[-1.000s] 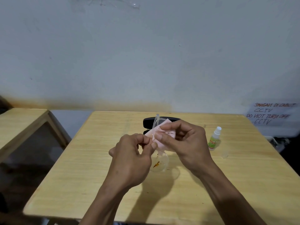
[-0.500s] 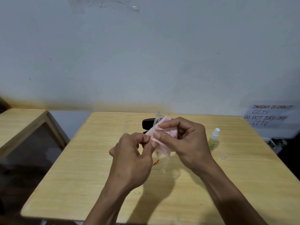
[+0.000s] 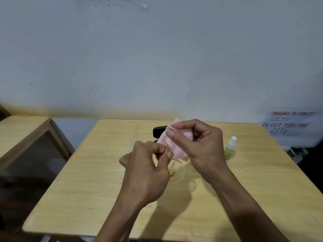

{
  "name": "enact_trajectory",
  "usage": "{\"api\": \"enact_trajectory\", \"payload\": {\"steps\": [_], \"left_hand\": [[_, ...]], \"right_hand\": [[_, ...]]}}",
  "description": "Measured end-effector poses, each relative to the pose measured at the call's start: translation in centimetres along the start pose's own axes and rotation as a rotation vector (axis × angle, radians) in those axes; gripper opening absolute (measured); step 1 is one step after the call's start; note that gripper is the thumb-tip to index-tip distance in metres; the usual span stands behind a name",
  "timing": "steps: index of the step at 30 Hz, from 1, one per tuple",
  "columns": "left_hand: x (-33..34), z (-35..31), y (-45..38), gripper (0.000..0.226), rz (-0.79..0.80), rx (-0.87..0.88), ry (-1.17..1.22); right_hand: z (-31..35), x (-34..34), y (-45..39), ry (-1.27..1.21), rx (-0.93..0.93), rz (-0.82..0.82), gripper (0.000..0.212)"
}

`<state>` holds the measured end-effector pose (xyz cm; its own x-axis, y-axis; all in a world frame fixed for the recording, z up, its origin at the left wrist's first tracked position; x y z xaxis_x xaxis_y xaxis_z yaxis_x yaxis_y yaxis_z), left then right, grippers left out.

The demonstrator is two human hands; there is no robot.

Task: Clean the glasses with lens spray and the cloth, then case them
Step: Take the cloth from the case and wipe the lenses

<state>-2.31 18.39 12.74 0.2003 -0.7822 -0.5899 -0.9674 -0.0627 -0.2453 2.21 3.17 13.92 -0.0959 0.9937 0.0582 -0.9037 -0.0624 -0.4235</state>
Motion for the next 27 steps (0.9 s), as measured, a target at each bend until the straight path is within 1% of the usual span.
{"api": "enact_trajectory", "payload": {"steps": [3,5,10,18,22,25,27], "left_hand": [[-0.2,0.8,0.0,0.023,-0.005,-0.052,0.069],[-0.4,0.8,-0.1,0.021,-0.005,-0.052,0.061],[-0.6,-0.6,-0.1,0.018,-0.003,0.006,0.03],[-0.9,-0.2,-0.3,0.027,-0.042,0.004,0.048],[-0.6,-0.5,-0.2,0.019,-0.007,0.015,0.038],[-0.6,-0.3,-0.3,0.019,-0.013,0.004,0.032],[-0.7,0.0,-0.3,0.021,-0.028,-0.009,0.046]], "right_hand": [[0.4,0.6,0.1,0.028,0.001,0.091,0.014],[0.7,0.6,-0.1,0.005,0.015,0.119,0.014],[1.1,-0.4,-1.0,-0.028,0.021,0.044,0.013],[0.8,0.5,0.2,0.031,0.005,0.115,0.012],[0.8,-0.6,-0.5,0.012,0.029,0.064,0.011],[0.8,-0.7,-0.7,0.001,0.033,0.039,0.011],[0.6,-0.3,-0.4,-0.001,0.045,0.055,0.011]]}}
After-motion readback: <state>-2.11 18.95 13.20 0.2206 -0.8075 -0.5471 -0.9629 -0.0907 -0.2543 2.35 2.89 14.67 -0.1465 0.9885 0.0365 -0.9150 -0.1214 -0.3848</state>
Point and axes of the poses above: each hand's wrist, its own y-axis away from the middle knuckle, its own x-axis out of the palm, z = x × y, the point moved 9 cm from there along -y, towards the middle knuckle, and after that the axes turned 6 degrees about z, right-handed, at the moved point
